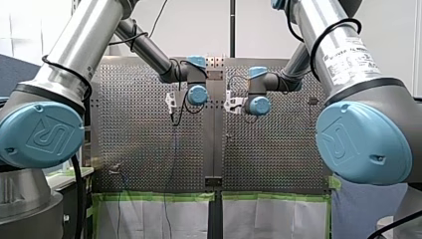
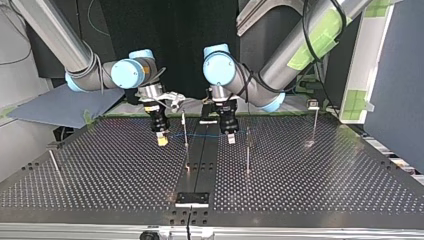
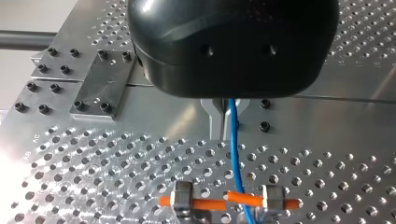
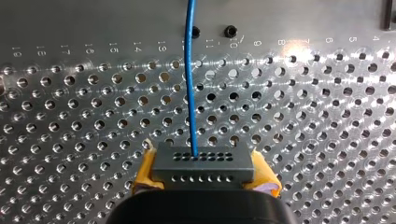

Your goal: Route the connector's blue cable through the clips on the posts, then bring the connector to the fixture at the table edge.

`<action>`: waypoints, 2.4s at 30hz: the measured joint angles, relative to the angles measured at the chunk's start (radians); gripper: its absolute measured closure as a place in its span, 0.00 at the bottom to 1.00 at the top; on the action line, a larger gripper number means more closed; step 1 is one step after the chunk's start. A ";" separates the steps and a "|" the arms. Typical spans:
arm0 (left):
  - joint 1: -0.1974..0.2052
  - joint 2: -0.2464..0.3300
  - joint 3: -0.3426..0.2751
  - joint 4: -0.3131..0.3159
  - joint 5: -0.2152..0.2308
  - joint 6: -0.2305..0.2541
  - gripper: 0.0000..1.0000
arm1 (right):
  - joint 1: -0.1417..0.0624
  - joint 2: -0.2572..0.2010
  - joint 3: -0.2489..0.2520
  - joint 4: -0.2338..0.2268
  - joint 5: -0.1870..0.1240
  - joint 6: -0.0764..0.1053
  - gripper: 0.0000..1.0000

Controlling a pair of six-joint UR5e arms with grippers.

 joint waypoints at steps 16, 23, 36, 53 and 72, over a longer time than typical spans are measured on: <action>-0.007 0.000 -0.022 0.010 -0.001 0.002 0.95 | -0.001 0.000 0.000 0.033 -0.002 -0.005 1.00; -0.015 0.000 -0.047 0.029 0.000 0.016 0.95 | 0.002 0.000 0.004 0.052 0.001 -0.013 1.00; -0.046 -0.002 -0.107 0.075 0.000 0.024 0.95 | 0.007 -0.001 0.059 0.041 0.010 -0.020 1.00; -0.080 -0.042 -0.156 0.143 0.013 0.024 0.95 | 0.013 -0.002 0.115 0.028 0.028 -0.021 1.00; -0.130 -0.172 -0.147 0.200 0.036 -0.001 0.95 | 0.021 -0.002 0.116 0.053 0.041 -0.043 1.00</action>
